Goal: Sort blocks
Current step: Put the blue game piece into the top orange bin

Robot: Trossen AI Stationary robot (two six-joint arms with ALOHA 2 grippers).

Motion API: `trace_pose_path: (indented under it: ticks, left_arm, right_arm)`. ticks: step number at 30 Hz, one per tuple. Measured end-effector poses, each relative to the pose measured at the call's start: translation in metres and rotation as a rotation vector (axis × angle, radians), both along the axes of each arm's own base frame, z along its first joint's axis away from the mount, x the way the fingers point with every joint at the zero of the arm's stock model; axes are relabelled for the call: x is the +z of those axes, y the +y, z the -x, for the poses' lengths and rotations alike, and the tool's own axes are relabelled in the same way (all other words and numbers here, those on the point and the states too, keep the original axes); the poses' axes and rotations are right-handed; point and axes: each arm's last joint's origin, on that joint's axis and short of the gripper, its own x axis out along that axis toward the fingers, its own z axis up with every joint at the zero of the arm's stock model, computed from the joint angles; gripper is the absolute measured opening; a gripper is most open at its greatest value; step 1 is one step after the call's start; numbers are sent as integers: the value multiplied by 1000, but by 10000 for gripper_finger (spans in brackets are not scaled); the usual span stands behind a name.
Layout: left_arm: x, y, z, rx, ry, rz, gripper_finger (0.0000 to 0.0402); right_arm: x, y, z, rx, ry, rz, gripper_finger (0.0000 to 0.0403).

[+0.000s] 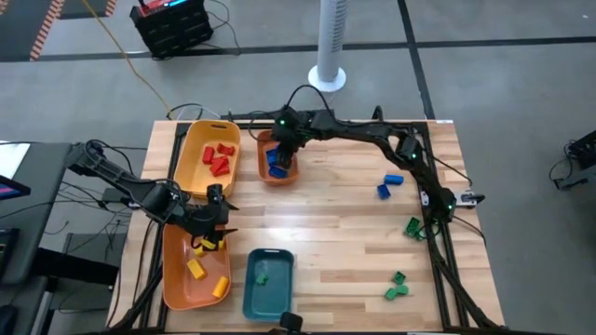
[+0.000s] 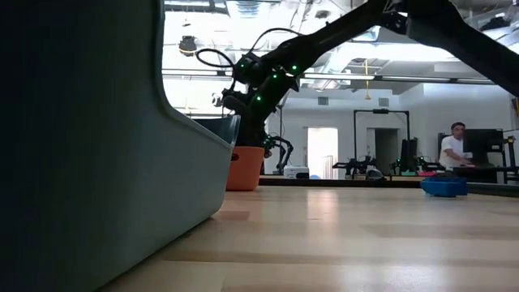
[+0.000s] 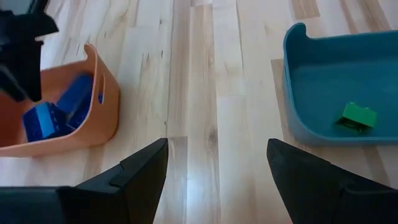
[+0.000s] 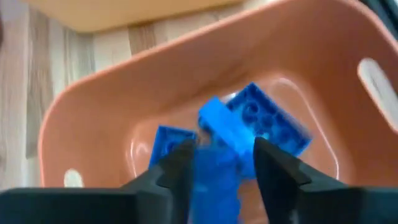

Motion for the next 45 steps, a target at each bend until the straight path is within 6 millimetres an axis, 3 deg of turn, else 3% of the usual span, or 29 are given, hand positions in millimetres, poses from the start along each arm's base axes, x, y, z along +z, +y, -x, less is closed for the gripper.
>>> trace_pose_path:
  ticks: [4,6,9,13,17,20,25,29,34,41,45]
  left_arm:
    - [1,0,-1,-5,-15,-26,267]
    - [1,0,-1,-4,-17,-29,267]
    - [1,0,-1,-2,-13,-32,267]
    - [1,1,-1,1,-16,-45,267]
    - [1,1,-1,2,-17,-47,267]
    - [1,1,-1,-1,-21,-48,267]
    - [6,-2,-5,-32,-75,-56,267]
    - [10,-3,-8,-56,-122,-64,267]
    - [14,-5,-11,-72,-170,-60,267]
    - [16,-6,-13,-86,-188,-36,267]
    - [16,-6,-13,-85,-190,-35,267]
  right_arm:
    - [16,1,9,6,16,3,228]
    - [35,8,19,27,42,16,244]
    - [64,39,34,82,113,82,250]
    - [91,103,53,165,159,159,248]
    - [96,162,86,176,205,124,247]
    - [86,200,114,80,256,115,247]
    - [65,242,166,-93,336,56,247]
    - [50,252,204,-321,407,-25,247]
    - [23,237,249,-657,556,-32,247]
    - [-19,202,274,-793,539,-77,247]
    - [-32,184,282,-818,555,-68,247]
